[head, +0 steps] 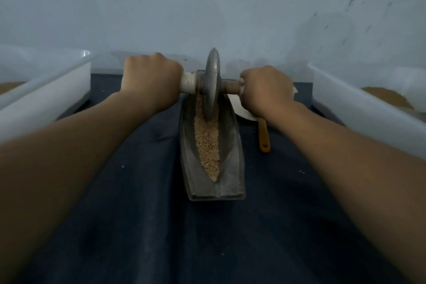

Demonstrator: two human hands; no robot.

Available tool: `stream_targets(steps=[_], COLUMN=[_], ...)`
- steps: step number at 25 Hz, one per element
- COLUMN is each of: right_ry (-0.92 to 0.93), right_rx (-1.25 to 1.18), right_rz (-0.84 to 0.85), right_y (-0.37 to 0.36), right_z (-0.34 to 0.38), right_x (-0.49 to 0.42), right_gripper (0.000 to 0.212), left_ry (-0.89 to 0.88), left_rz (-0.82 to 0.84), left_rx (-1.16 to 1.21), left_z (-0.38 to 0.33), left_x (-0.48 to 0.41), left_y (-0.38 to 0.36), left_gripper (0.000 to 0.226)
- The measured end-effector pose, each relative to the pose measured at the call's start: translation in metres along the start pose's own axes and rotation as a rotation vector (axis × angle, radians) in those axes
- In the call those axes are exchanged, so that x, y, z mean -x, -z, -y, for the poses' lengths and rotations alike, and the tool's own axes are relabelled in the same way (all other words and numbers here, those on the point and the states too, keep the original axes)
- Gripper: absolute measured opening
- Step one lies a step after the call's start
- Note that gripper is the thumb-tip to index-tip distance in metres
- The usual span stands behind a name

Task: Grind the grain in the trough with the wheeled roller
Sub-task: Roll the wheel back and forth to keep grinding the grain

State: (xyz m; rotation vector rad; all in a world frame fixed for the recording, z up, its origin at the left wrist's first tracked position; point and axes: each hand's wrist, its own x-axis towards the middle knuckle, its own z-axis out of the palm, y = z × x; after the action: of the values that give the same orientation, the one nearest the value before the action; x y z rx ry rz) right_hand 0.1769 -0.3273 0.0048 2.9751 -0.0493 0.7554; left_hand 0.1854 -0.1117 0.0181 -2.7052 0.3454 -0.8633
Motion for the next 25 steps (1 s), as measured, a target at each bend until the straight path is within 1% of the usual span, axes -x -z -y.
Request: stream_targets(steps=[1, 2, 3, 4, 5, 7, 8, 10, 11, 12, 13, 14, 15, 16, 18, 21, 23, 25], right_ry=[0.01, 0.035, 0.082, 0.14, 0.189, 0.293, 0.309, 0.239, 0.195, 0.149, 0.121, 0.106, 0.097, 0.094, 0.136, 0.232, 0.256, 0.186], right_rx=[0.007, 0.007, 0.008, 0.017, 0.025, -0.017, -0.023, 0.023, 0.069, 0.103, 0.117, 0.108, 0.101, 0.093, 0.08, 0.043, -0.019, 0.02], right_rz=[-0.003, -0.012, -0.062, -0.132, -0.188, -0.217, -0.209, -0.165, -0.158, -0.146, -0.109, -0.071, -0.041, -0.019, -0.041, -0.189, -0.175, -0.135], right_y=[0.002, 0.006, 0.011, 0.019, 0.029, 0.041, 0.041, 0.035, 0.027, 0.019, 0.015, 0.013, 0.012, 0.014, 0.019, 0.032, 0.038, 0.03], right_z=[-0.001, -0.004, -0.01, -0.014, -0.018, -0.028, -0.031, -0.024, -0.017, -0.011, -0.004, 0.001, 0.003, 0.003, -0.003, -0.018, -0.028, -0.029], right_x=[0.004, 0.017, 0.035, 0.055, 0.075, 0.097, 0.099, 0.084, 0.067, 0.046, 0.026, 0.009, -0.002, -0.004, 0.016, 0.068, 0.089, 0.087], right_gripper=[0.008, 0.013, 0.022, 0.029, 0.031, 0.021, 0.018, 0.027, 0.03, 0.024, 0.012, 0.005, 0.009, 0.01, 0.008, 0.025, 0.025, 0.021], left_ry=[-0.015, -0.054, -0.098, -0.135, -0.168, -0.176, -0.164, -0.109, -0.059, -0.014, 0.022, 0.056, 0.076, 0.074, 0.027, -0.139, -0.202, -0.168], left_rz=[-0.003, -0.03, -0.064, -0.122, -0.143, -0.048, -0.048, -0.133, -0.172, -0.175, -0.138, -0.086, -0.049, -0.046, -0.087, -0.22, -0.232, -0.222], left_rx=[0.001, -0.017, -0.023, -0.001, 0.04, 0.116, 0.107, 0.058, 0.068, 0.095, 0.115, 0.121, 0.112, 0.107, 0.092, 0.036, 0.003, -0.014], left_z=[0.001, 0.002, 0.004, 0.009, 0.018, 0.036, 0.037, 0.021, 0.012, 0.007, 0.003, 0.003, 0.003, 0.004, 0.005, 0.02, 0.029, 0.023], left_x=[0.002, 0.014, 0.031, 0.048, 0.06, 0.066, 0.068, 0.064, 0.055, 0.044, 0.031, 0.02, 0.013, 0.012, 0.032, 0.069, 0.075, 0.07], left_y=[0.003, 0.008, 0.011, 0.01, 0.01, 0.002, 0.0, -0.007, -0.01, -0.014, -0.017, -0.02, -0.02, -0.02, -0.011, 0.009, 0.02, 0.015], left_gripper=[0.011, 0.008, 0.009, 0.017, 0.025, 0.03, 0.032, 0.035, 0.032, 0.027, 0.021, 0.018, 0.017, 0.017, 0.021, 0.035, 0.037, 0.036])
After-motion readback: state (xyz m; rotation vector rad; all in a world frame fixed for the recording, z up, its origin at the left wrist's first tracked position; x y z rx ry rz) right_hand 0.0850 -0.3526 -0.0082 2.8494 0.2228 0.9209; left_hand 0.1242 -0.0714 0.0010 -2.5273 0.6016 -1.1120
